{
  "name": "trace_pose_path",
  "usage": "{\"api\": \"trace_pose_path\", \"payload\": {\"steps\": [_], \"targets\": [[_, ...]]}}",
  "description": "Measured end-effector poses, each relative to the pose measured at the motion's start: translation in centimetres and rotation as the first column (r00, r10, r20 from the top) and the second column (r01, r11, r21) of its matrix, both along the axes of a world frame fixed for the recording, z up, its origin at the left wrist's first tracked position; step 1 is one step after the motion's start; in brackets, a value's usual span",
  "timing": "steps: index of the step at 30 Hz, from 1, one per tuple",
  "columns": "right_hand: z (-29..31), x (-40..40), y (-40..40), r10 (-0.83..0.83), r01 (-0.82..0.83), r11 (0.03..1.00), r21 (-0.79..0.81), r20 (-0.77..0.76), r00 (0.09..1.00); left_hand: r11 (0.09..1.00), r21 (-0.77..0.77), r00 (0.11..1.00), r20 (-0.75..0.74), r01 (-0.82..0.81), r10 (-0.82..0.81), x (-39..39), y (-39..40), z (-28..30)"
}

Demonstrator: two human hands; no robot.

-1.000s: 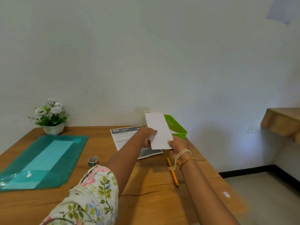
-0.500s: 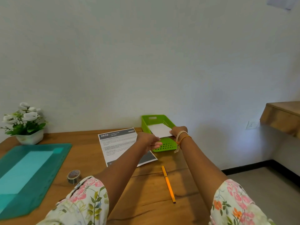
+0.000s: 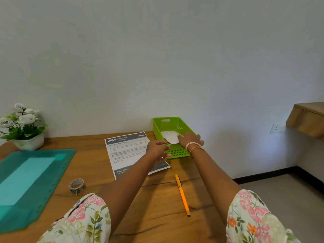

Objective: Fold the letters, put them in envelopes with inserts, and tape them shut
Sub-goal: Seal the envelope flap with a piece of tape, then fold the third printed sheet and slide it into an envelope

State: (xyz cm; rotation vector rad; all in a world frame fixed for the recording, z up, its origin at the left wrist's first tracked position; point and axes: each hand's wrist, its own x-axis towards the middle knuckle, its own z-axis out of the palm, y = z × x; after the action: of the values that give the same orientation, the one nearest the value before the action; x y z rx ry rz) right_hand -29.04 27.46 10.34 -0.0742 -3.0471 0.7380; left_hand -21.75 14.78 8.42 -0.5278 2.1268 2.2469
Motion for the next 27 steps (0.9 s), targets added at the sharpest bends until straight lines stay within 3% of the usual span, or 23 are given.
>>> {"api": "trace_pose_path", "payload": {"steps": [2, 5, 9, 11, 14, 16, 18, 21, 24, 27], "targets": [[-0.5, 1.0, -0.3, -0.028, 0.027, 0.999, -0.021, -0.068, 0.997, 0.999, -0.049, 1.000, -0.021, 0.012, -0.013, 1.0, -0.4, -0.1], [-1.6, 3.6, -1.5, -0.062, 0.039, 0.996, -0.085, -0.298, 0.952, 0.981, -0.196, 0.998, -0.054, 0.001, -0.012, 3.0, -1.7, -0.9], [-4.2, 8.7, -4.1, 0.022, -0.103, 0.985, -0.137, -0.496, 0.868, 0.844, -0.531, 0.989, -0.150, -0.072, -0.009, 7.1, -4.6, -3.1], [-5.7, 11.3, -5.6, 0.132, -0.210, 0.970, -0.121, -0.463, 0.876, 0.766, -0.636, 0.984, -0.178, -0.091, -0.031, 9.6, -6.2, -4.4], [-8.2, 14.5, -8.1, 0.313, -0.363, 0.923, -0.129, -0.298, 0.902, 0.675, -0.727, 0.974, -0.219, -0.128, -0.052, 13.5, -8.5, -6.6], [-9.5, 16.2, -10.0, 0.385, -0.398, 0.917, -0.031, -0.197, 0.902, 0.613, -0.779, 0.969, -0.232, -0.134, -0.082, 15.6, -10.0, -7.8], [-10.3, 17.4, -11.8, 0.390, -0.383, 0.921, 0.078, -0.186, 0.902, 0.542, -0.831, 0.974, -0.205, -0.120, -0.098, 17.3, -11.7, -8.6], [-10.3, 18.3, -13.7, 0.353, -0.337, 0.935, 0.114, -0.190, 0.916, 0.451, -0.888, 0.984, -0.149, -0.091, -0.096, 19.3, -13.9, -9.0], [-9.6, 18.4, -14.8, 0.294, -0.272, 0.948, 0.167, -0.121, 0.948, 0.438, -0.896, 0.980, -0.146, -0.073, -0.135, 20.4, -14.9, -9.0], [-8.3, 18.3, -15.4, 0.271, -0.243, 0.913, 0.329, -0.040, 0.962, 0.444, -0.891, 0.978, -0.171, -0.099, -0.123, 20.6, -15.0, -9.1]]}}
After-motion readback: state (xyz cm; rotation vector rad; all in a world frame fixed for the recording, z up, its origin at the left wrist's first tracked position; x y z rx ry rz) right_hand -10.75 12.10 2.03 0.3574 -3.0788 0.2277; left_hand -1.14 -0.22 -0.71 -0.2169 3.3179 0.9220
